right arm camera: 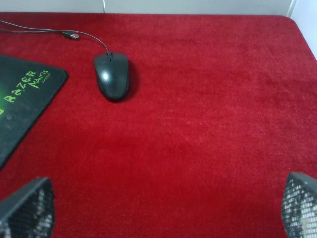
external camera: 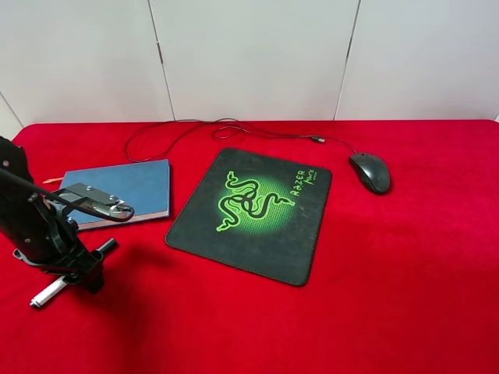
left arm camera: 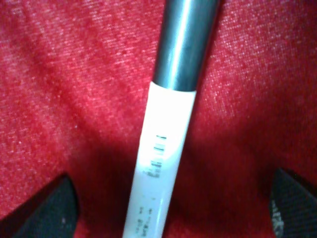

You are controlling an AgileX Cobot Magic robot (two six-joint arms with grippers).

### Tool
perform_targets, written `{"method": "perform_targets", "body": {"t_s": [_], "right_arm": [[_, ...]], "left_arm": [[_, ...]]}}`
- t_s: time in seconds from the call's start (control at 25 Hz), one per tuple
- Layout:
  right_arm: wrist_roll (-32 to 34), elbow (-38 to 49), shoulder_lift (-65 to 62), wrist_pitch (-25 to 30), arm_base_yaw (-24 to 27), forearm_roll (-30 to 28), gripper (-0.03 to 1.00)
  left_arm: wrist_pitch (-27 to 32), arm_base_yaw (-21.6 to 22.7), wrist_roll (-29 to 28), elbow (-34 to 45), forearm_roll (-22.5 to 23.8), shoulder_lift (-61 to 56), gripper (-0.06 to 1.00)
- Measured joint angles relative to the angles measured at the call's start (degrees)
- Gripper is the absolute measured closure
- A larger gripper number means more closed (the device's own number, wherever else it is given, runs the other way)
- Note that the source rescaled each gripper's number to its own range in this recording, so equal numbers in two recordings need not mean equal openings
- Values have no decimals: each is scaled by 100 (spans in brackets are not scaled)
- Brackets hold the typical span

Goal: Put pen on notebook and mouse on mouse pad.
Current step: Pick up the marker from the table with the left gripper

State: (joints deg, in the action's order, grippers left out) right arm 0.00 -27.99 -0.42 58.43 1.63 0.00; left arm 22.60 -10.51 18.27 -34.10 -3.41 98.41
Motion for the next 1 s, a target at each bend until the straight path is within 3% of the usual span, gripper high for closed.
{"method": "perform_targets", "body": {"t_s": [0.28, 0.84, 1.0], "right_arm": [[0, 0, 0, 0, 0, 0, -3], [0, 0, 0, 0, 0, 0, -3], [0, 0, 0, 0, 0, 0, -3]], "left_arm": [[46, 0, 0, 0, 0, 0, 32], [319, 0, 0, 0, -25, 0, 93], [338, 0, 0, 5, -37, 0, 94]]}}
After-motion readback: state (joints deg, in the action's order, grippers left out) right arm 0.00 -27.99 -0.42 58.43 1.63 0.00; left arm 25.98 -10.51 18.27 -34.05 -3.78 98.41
